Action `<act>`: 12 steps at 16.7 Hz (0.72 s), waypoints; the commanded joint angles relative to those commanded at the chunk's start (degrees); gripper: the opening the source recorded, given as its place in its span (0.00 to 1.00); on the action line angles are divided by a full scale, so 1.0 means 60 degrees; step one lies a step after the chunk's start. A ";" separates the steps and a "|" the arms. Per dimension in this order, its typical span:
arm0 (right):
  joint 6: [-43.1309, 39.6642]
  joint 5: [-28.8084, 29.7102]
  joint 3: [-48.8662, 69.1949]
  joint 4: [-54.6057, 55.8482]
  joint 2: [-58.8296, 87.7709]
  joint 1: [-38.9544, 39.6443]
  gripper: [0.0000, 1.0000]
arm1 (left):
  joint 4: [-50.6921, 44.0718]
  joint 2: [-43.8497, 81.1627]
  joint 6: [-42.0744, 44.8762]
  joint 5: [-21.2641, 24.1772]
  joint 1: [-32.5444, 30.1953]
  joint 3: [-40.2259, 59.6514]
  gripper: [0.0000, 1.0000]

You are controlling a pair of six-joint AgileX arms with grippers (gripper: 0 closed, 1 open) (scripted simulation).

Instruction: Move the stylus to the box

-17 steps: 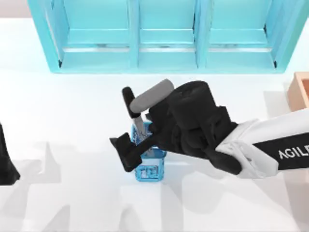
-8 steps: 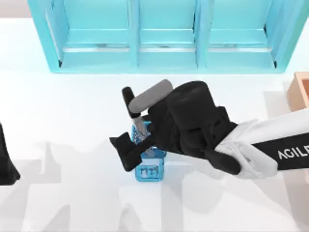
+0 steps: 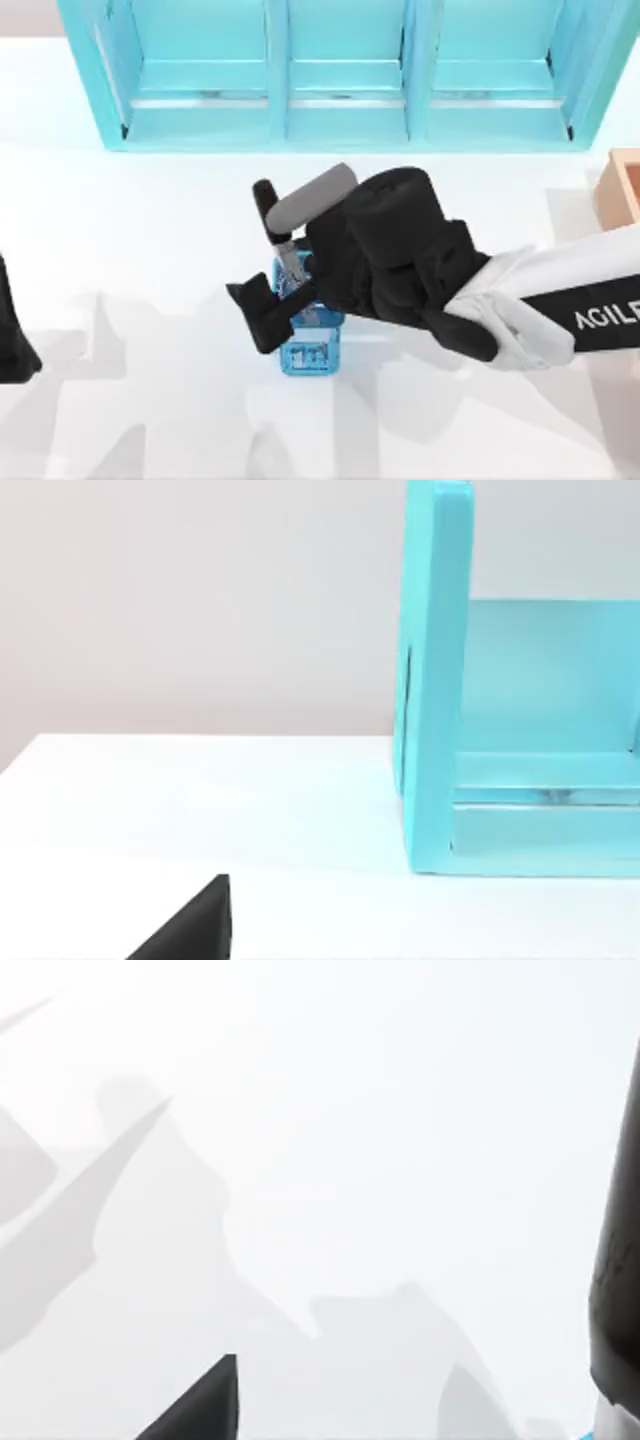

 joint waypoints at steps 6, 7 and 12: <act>0.0000 0.0000 0.0000 0.0000 0.0000 0.0000 0.00 | 0.0000 0.0000 0.0000 0.0000 0.0000 0.0000 1.00; 0.0035 -0.0029 0.0028 0.0001 -0.0036 0.0006 0.00 | 0.0000 0.0000 0.0000 0.0000 0.0000 0.0000 1.00; -0.0605 -0.0807 0.0187 -0.0968 -0.1112 -0.0786 0.00 | 0.0000 0.0000 0.0000 0.0000 0.0000 0.0000 1.00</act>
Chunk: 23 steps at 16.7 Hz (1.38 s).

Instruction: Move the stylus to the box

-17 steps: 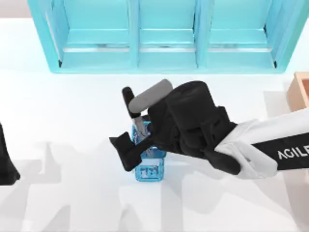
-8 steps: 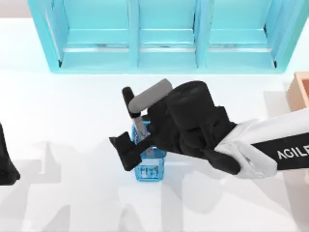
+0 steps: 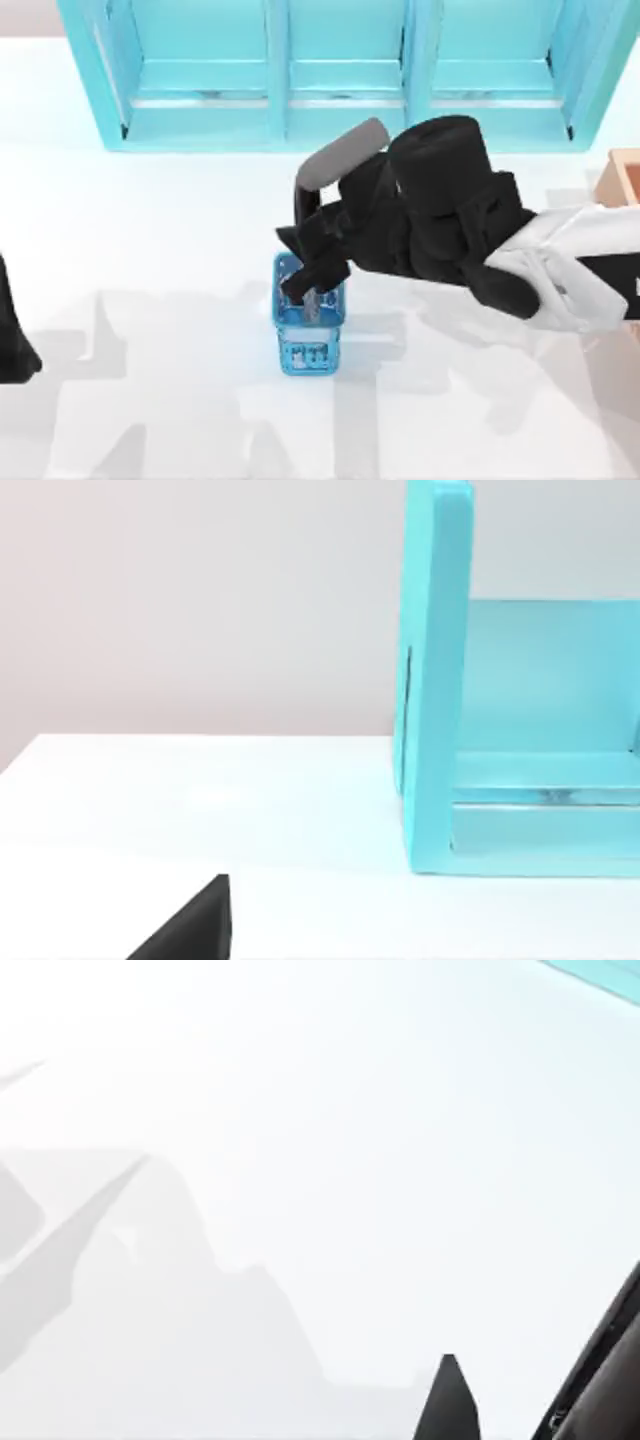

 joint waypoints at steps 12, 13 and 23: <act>-0.1571 -0.2389 0.0202 -0.5643 -0.4590 -0.2923 0.00 | 0.0000 0.0000 0.0000 0.0000 0.0000 0.0000 1.00; -0.1571 -0.2389 0.0202 -0.5643 -0.4590 -0.2923 0.00 | 0.0000 0.0000 0.0000 0.0000 0.0000 0.0000 1.00; -0.2801 -0.3056 0.0189 -0.6649 -0.5440 -0.5791 0.00 | 0.0000 0.0000 0.0000 0.0000 0.0000 0.0000 1.00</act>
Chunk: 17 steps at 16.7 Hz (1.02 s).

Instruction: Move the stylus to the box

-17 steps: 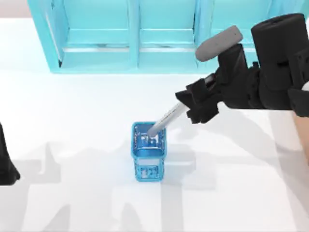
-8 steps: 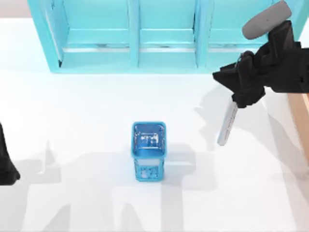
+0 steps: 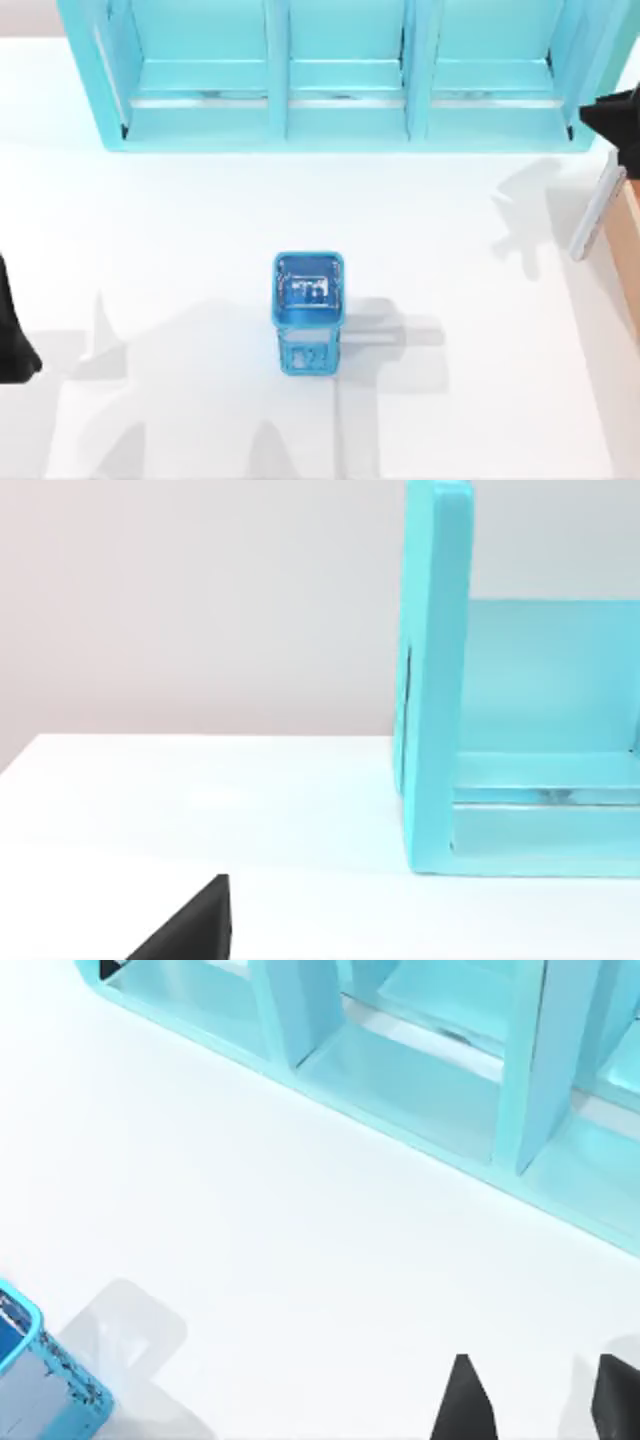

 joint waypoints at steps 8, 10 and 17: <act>-0.2013 -0.1210 -0.0312 -0.1647 -0.1848 -0.5183 0.00 | 0.0000 0.0000 0.0000 0.0000 0.0000 0.0000 1.00; -0.2308 -0.1379 -0.0403 -0.1876 -0.2092 -0.5667 0.00 | 0.0000 0.0000 0.0000 0.0000 0.0000 0.0000 1.00; -0.2264 -0.1312 -0.0519 -0.1753 -0.2055 -0.5658 0.00 | 0.0000 0.0000 0.0000 0.0000 0.0000 0.0000 1.00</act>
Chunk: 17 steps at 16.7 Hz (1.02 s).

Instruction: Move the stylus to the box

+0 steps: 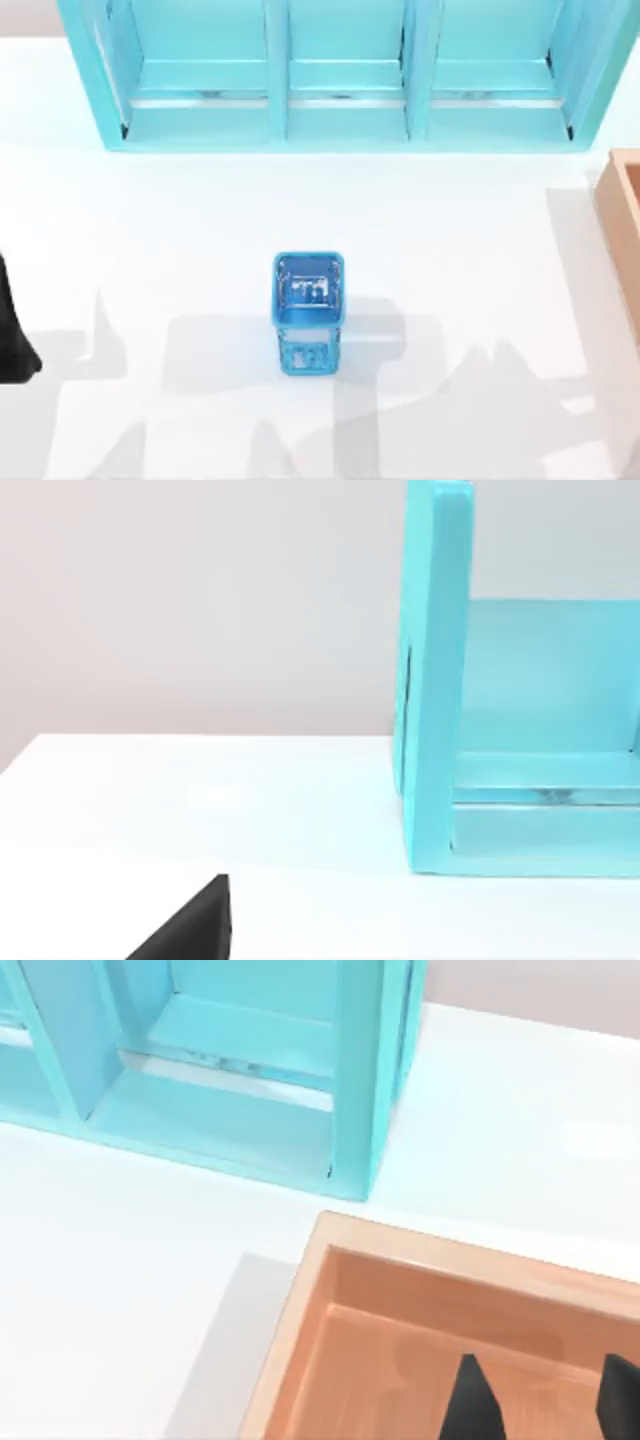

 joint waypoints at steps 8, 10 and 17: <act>0.0457 0.0547 -0.1655 0.2747 0.0559 0.0692 0.00 | 0.0000 0.0000 0.0000 0.0000 0.0000 0.0000 1.00; 0.0583 0.0631 -0.1834 0.2922 0.0680 0.0803 0.00 | 0.0000 0.0000 0.0000 0.0000 0.0000 0.0000 1.00; 0.0583 0.0631 -0.1834 0.2922 0.0680 0.0803 0.30 | 0.0000 0.0000 0.0000 0.0000 0.0000 0.0000 1.00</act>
